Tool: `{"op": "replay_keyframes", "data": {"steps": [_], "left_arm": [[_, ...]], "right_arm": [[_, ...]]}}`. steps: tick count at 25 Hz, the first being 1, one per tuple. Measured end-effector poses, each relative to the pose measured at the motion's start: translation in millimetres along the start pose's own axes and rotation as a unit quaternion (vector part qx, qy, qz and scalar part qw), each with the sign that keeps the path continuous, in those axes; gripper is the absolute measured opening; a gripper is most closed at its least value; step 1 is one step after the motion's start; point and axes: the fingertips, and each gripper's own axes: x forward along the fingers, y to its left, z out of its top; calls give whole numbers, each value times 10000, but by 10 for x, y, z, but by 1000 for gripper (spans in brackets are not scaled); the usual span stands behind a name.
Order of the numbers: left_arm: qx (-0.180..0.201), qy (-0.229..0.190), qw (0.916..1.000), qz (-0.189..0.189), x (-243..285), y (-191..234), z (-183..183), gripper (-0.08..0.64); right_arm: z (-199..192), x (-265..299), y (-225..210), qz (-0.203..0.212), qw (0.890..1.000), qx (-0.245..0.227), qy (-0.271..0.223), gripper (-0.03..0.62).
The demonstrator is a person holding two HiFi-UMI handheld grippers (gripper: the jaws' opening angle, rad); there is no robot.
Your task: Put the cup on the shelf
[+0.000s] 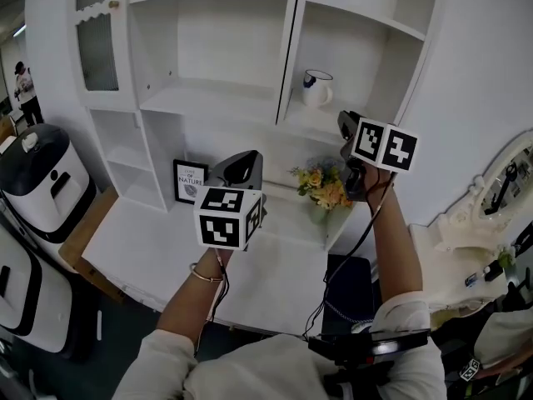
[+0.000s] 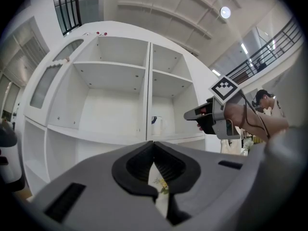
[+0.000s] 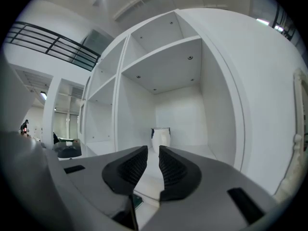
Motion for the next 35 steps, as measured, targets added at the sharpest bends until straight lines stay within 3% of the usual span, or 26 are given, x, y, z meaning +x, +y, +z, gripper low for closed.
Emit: {"op": "replay_keyframes", "data": {"steps": [11, 21, 29, 35], "left_arm": [[-117, 86, 9991, -407, -190, -246, -144, 8], [-283, 328, 9974, -571, -239, -316, -439, 8], [-323, 348, 9957, -796, -227, -418, -616, 8], [-505, 584, 9932, -868, -235, -444, -933, 8]], "right_arm": [[-404, -467, 62, -276, 9992, 267, -49, 83], [-864, -647, 205, -462, 9988, 179, 33, 57], [-1275, -759, 291, -612, 9971, 445, 10, 36], [-1658, -891, 308, -721, 9944, 758, 127, 26]]}}
